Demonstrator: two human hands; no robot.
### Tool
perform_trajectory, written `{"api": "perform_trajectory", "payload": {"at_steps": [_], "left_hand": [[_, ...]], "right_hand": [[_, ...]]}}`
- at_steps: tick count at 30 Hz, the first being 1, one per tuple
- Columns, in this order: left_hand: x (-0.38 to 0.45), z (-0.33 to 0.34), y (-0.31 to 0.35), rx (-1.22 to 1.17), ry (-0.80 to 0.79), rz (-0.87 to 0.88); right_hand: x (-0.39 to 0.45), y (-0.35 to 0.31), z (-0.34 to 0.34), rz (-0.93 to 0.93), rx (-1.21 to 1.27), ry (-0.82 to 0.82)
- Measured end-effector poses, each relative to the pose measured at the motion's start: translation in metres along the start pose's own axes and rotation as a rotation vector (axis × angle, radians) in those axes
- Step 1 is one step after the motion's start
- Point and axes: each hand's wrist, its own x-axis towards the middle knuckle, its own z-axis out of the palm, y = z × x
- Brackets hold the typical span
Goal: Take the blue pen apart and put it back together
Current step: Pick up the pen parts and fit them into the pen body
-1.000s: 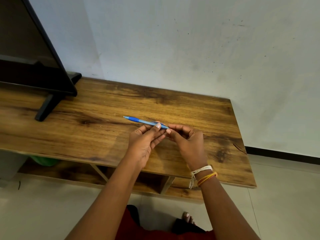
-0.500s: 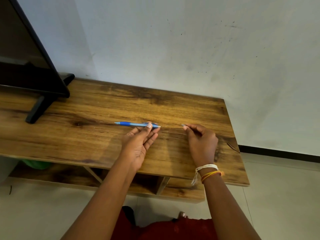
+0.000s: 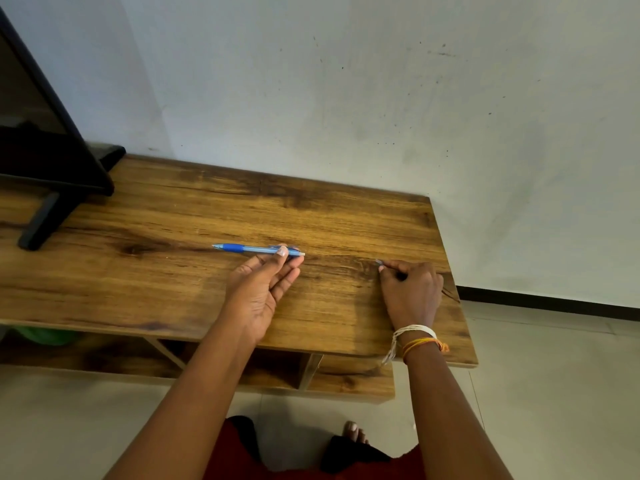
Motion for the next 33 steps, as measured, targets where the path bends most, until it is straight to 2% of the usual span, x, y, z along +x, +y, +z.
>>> {"api": "perform_trajectory", "payload": {"at_steps": [9, 12, 14, 18, 20, 25, 33], "left_hand": [[0.000, 0.000, 0.000, 0.027, 0.003, 0.039], [-0.001, 0.002, -0.001, 0.027, 0.008, 0.039], [0.000, 0.003, -0.002, 0.022, 0.021, 0.034], [-0.001, 0.007, -0.004, 0.011, 0.020, 0.038], [-0.001, 0.007, -0.005, 0.017, 0.012, 0.043], [-0.002, 0.006, -0.005, 0.032, 0.002, 0.039], [-0.004, 0.008, -0.005, 0.035, -0.009, 0.015]], "right_hand": [[-0.002, -0.004, -0.004, 0.023, 0.029, -0.036], [-0.011, -0.016, -0.002, 0.013, 0.151, 0.006], [-0.022, -0.031, 0.002, -0.049, 0.296, -0.070], [-0.045, -0.059, 0.015, -0.106, 0.572, -0.344], [-0.049, -0.063, 0.018, -0.114, 0.640, -0.387], [-0.048, -0.062, 0.017, -0.126, 0.674, -0.399], [-0.049, -0.059, 0.021, -0.176, 0.610, -0.323]]}}
